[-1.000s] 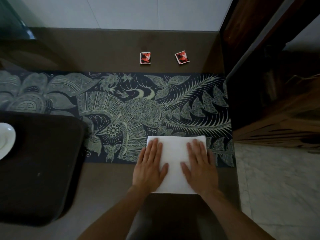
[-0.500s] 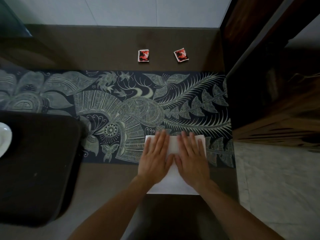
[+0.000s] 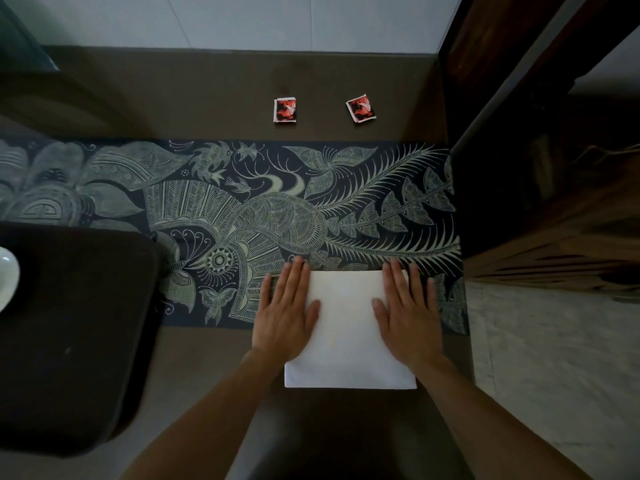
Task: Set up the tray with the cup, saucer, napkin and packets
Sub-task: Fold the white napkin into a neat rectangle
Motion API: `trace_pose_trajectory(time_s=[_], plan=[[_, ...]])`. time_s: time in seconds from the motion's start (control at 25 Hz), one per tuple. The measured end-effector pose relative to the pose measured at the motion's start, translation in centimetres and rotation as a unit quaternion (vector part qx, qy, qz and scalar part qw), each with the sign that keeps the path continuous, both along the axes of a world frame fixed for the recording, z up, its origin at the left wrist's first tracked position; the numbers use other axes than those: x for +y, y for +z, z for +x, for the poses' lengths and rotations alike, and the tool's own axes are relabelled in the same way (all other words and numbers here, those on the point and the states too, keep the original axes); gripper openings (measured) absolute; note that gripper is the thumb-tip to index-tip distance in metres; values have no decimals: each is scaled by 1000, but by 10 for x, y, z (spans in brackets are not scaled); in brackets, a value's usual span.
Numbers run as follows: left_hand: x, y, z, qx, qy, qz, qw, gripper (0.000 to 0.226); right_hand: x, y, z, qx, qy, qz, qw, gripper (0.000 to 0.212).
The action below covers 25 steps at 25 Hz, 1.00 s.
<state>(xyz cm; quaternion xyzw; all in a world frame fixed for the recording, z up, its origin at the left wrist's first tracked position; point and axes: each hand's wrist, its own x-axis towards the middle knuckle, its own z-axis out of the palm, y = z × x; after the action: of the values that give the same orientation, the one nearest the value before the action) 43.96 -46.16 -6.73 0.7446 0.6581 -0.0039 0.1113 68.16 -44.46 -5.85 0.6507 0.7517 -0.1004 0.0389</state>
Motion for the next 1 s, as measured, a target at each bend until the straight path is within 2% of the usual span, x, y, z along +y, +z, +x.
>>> trace_pose_trajectory(time_s=[0.16,0.32,0.44,0.56,0.76,0.84,1.0], plan=[[2,7,-4,-7,-4,-11,1000,66,5,7,-3,-8,28,0,1000,62],[35,33,-18,17,-55,-18,998,52,35,29,9,-1,93,19,995,46],[72,58,-24,38,-103,-99,989,42,59,42,9,-7,129,-55,990,40],[90,72,-20,40,-88,-173,980,32,76,52,4,15,103,-132,986,38],[98,76,-11,61,-82,-203,974,32,86,58,3,-11,104,-171,980,29],[94,74,-12,45,-73,-182,979,32,82,58,4,2,93,-155,984,26],[84,70,-19,-63,-46,-170,982,20,65,62,8,84,54,-129,987,35]])
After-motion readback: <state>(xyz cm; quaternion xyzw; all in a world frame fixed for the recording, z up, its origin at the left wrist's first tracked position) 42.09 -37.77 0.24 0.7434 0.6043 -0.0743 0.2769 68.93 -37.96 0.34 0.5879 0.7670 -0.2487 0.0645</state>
